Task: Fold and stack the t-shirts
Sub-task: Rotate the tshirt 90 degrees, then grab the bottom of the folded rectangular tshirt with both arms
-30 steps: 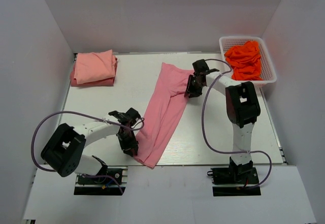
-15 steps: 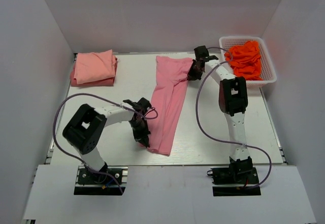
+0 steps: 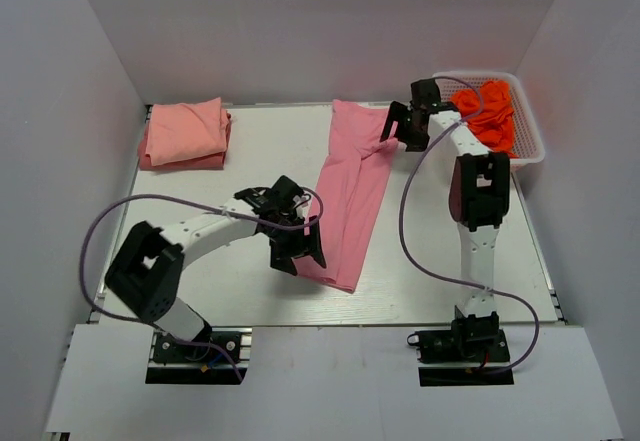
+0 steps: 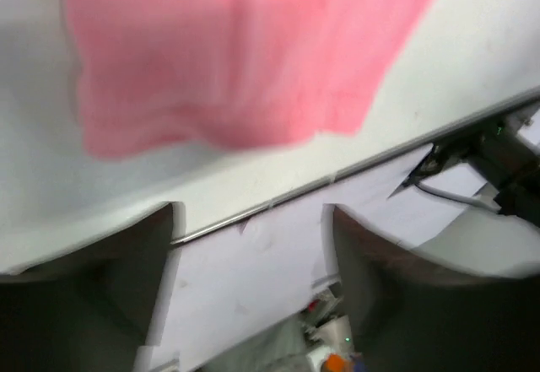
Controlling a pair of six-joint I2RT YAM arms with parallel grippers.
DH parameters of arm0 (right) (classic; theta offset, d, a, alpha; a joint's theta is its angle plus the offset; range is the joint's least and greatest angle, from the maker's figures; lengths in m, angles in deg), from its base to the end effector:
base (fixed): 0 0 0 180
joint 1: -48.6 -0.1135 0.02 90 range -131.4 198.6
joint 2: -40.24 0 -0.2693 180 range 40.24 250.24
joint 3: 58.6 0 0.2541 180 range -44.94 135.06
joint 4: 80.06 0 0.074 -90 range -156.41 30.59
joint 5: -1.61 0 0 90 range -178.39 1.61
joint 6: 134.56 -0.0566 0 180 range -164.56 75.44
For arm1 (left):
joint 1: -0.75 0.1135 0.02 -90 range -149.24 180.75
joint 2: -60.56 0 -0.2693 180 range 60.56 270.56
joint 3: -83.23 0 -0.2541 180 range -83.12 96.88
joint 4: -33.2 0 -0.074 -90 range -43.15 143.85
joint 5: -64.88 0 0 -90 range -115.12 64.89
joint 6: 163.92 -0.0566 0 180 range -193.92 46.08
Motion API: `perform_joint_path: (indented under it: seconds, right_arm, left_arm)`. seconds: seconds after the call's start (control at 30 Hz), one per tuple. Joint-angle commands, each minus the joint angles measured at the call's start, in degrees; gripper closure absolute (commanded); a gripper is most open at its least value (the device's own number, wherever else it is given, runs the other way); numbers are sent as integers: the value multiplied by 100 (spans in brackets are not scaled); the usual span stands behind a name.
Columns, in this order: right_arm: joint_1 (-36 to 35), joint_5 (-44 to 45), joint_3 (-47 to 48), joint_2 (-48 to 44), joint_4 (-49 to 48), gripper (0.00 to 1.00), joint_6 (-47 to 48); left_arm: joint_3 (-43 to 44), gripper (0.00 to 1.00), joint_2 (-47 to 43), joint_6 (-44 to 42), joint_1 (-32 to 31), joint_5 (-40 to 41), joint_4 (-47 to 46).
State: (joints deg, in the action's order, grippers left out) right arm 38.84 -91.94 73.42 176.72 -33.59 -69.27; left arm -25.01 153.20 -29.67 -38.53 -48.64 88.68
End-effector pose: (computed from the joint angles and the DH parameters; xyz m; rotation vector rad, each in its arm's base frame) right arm 0.5423 0.0968 0.1779 0.2965 2.4698 0.3351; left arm 0.2175 -0.2071 0.1696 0.0548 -2.9642 0.6963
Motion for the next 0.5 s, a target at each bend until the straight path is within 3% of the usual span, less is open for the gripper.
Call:
perform_joint_path:
  seconds: [0.0,0.07,0.17,0.23,0.27,0.4,0.47]
  right_arm:
    - [-140,-15,-766,-1404,-231,10,370]
    - [-184,82,-1498,-2103,-354,10,248]
    - [-403,258,-2882,-2869,-373,10,-51]
    - [-526,311,-3379,-3388,-355,10,-314]
    - [-562,242,-4139,-3548,-338,10,-394]
    - [-1148,-548,-5655,-4698,-303,10,-921]
    - [-1335,-1129,-6315,-4894,-276,10,-1193]
  left_arm:
    - [-264,9,-931,-118,-35,294,370]
    - [-413,0,-1125,-240,96,811,432]
    - [-414,0,-1187,-189,97,1866,511]
    - [-414,0,-1003,-189,97,2018,336]
    - [-475,0,-872,-189,97,1914,161]
    - [-581,3,-451,-311,97,1650,-499]
    - [-529,9,-274,-373,97,1597,-570]
